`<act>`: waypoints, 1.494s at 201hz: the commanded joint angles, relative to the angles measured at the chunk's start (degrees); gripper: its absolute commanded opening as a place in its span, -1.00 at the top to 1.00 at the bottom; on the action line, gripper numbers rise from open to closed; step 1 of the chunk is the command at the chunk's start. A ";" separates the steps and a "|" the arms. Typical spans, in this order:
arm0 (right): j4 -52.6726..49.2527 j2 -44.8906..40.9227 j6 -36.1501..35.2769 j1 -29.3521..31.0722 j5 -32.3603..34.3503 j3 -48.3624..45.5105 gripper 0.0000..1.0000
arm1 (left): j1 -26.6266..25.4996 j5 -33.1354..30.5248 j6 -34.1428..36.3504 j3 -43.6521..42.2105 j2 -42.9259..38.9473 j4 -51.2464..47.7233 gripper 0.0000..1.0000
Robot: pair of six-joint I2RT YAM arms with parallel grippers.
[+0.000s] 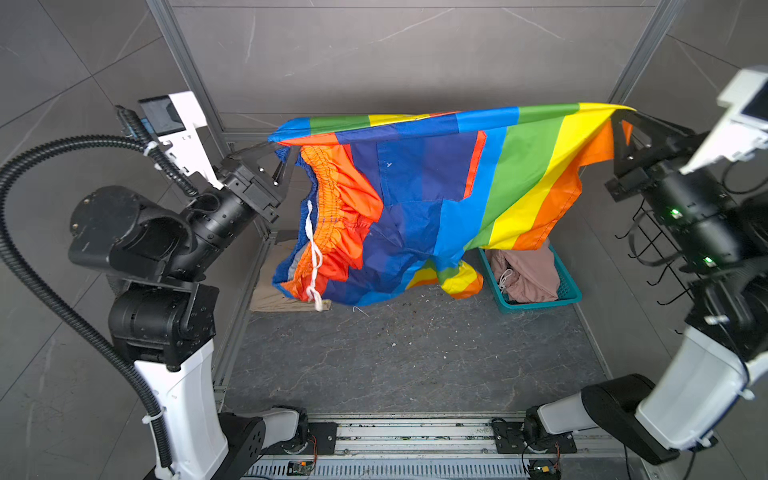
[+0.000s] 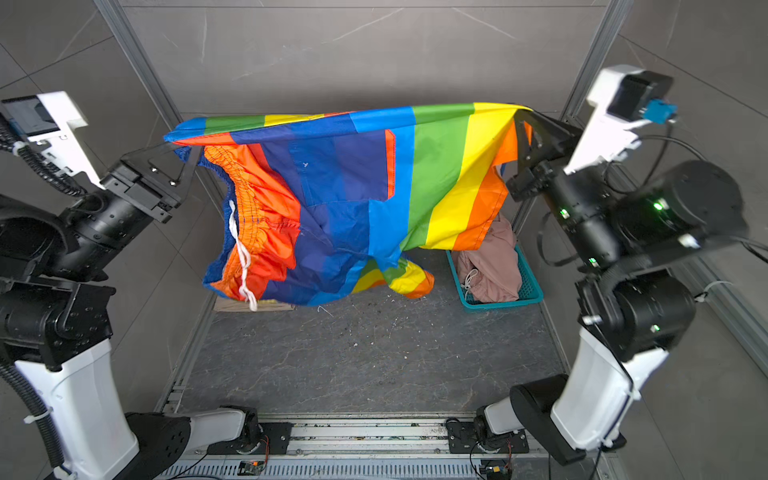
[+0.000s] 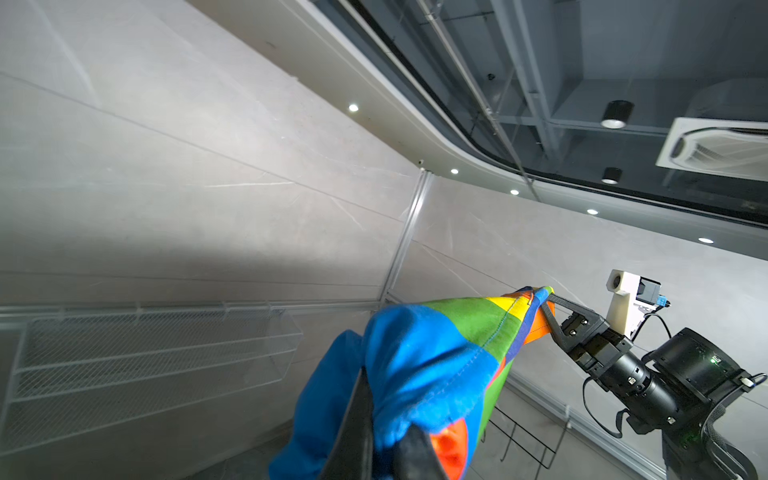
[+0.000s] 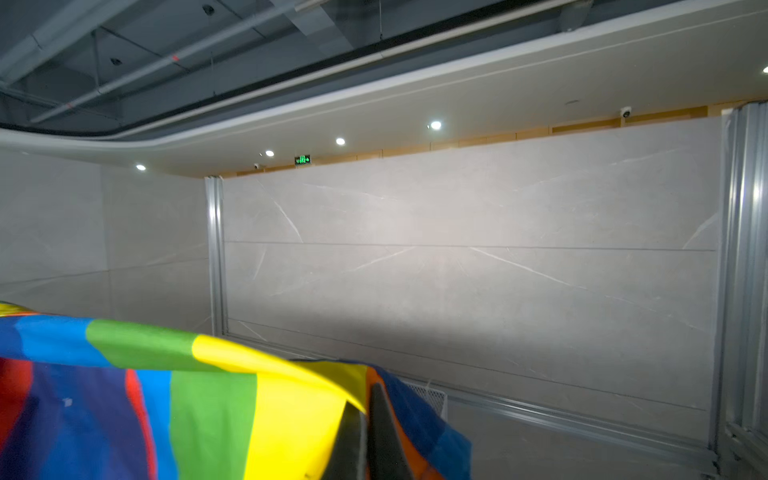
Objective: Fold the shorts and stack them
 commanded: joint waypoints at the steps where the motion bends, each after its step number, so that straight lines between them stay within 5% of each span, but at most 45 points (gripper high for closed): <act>1: -3.65 9.35 2.59 -7.01 6.86 -4.64 1.00 | 8.61 -8.60 -4.25 -6.22 5.94 -5.02 1.00; 24: -4.11 18.93 4.09 -9.55 4.36 -7.18 1.00 | 13.76 -1.94 -11.05 -23.45 8.18 3.22 1.00; 60: -12.44 37.65 2.47 -9.18 5.05 -0.91 1.00 | 13.14 -0.34 -11.19 -42.21 14.79 9.65 1.00; 86: -14.91 43.58 1.35 -8.01 7.61 -0.32 1.00 | 11.07 -1.55 -10.00 -49.99 18.00 13.00 1.00; 139: -16.91 46.37 2.46 -7.04 7.80 7.76 1.00 | 8.07 -0.82 -6.73 -43.62 30.47 12.55 1.00; 174: -17.98 36.46 2.84 -7.06 8.06 2.95 1.00 | 8.16 -0.65 -3.24 -29.09 36.71 8.60 1.00; 191: -18.48 28.39 2.85 -7.03 7.08 -6.67 1.00 | 8.25 -0.02 -1.50 -23.33 39.80 6.03 1.00; 226: -5.77 4.76 6.21 -4.92 4.73 -48.69 1.00 | 8.25 1.59 3.89 -23.54 40.02 4.53 1.00; 264: 4.37 -13.36 12.66 4.46 2.15 -86.11 1.00 | 8.89 -0.53 7.81 -35.81 33.65 7.58 1.00; 300: 11.60 -18.80 20.69 17.74 3.97 -108.57 1.00 | 12.15 -3.81 6.07 -46.80 29.40 8.44 0.95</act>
